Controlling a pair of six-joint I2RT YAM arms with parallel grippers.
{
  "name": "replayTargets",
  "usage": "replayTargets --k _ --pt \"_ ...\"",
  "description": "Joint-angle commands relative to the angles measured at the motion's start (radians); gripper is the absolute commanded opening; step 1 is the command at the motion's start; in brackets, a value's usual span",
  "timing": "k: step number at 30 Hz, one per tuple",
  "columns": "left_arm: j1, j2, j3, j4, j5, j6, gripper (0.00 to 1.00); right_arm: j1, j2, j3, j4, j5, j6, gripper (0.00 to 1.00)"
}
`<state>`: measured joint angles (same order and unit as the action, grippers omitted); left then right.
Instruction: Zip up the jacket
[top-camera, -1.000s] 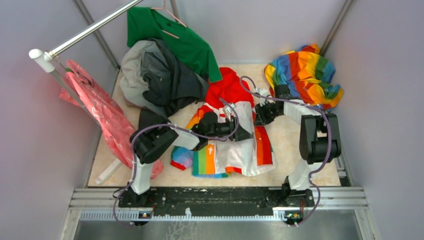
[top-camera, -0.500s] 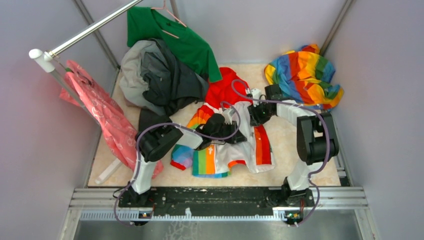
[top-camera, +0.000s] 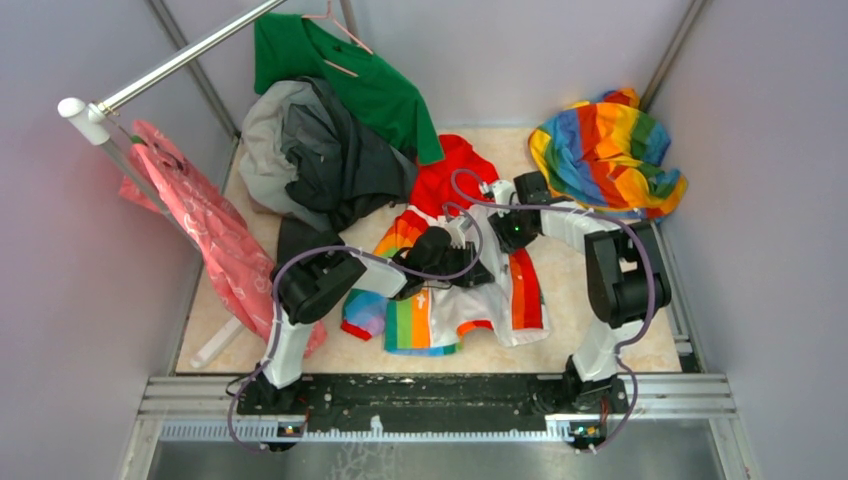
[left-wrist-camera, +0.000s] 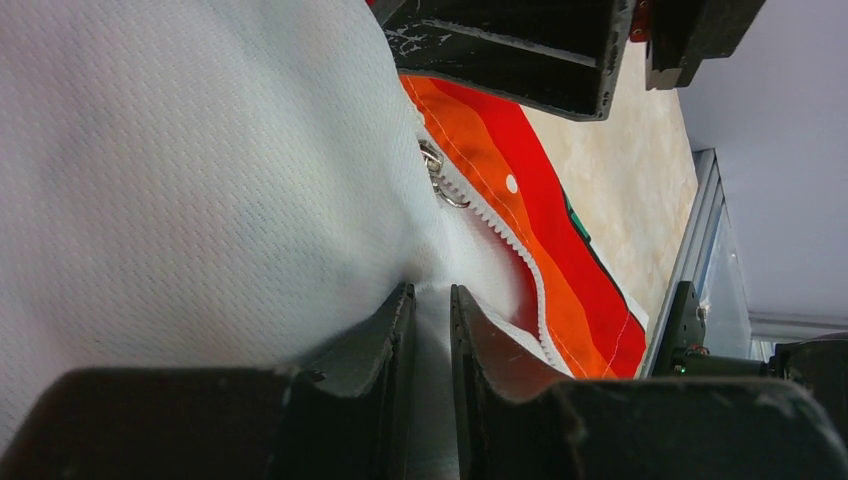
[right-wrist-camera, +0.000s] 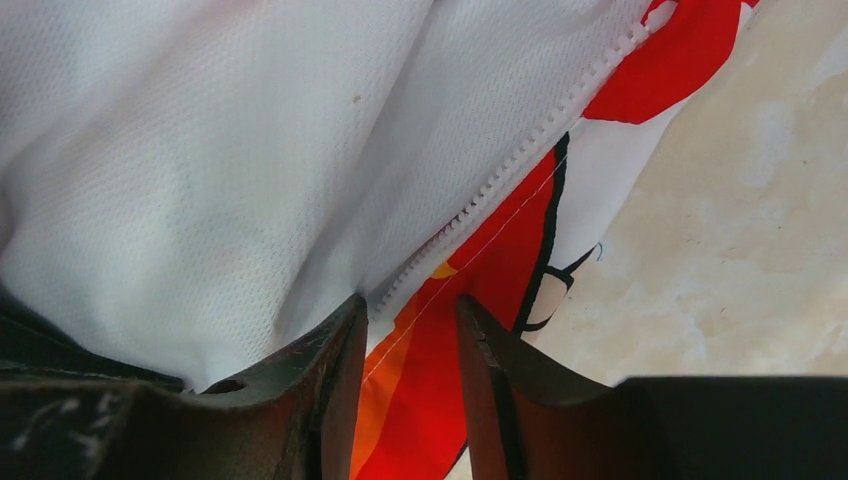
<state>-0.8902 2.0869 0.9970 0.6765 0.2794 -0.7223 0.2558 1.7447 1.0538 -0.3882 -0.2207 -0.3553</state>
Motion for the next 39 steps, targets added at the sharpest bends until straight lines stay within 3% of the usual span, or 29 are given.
replayTargets --k 1,7,13,26,33,39 --pt "0.000 0.001 -0.023 0.000 -0.003 0.027 0.26 0.022 0.013 0.010 0.022 0.046 0.007 0.37" --pt "0.000 -0.003 -0.031 0.022 0.006 0.033 0.27 0.017 -0.017 0.012 0.008 0.019 0.006 0.15" --pt "0.000 -0.016 -0.041 0.053 0.026 0.048 0.32 -0.040 -0.038 0.023 -0.019 -0.096 0.013 0.01" --pt "-0.001 -0.194 -0.159 0.240 0.103 0.134 0.47 -0.168 -0.104 0.021 -0.061 -0.469 -0.042 0.00" --pt "-0.001 -0.233 -0.164 0.272 0.187 0.225 0.53 -0.193 -0.094 0.031 -0.080 -0.551 -0.055 0.01" --pt "0.000 -0.154 -0.127 0.353 0.242 0.220 0.54 -0.196 -0.077 0.046 -0.102 -0.584 -0.065 0.03"
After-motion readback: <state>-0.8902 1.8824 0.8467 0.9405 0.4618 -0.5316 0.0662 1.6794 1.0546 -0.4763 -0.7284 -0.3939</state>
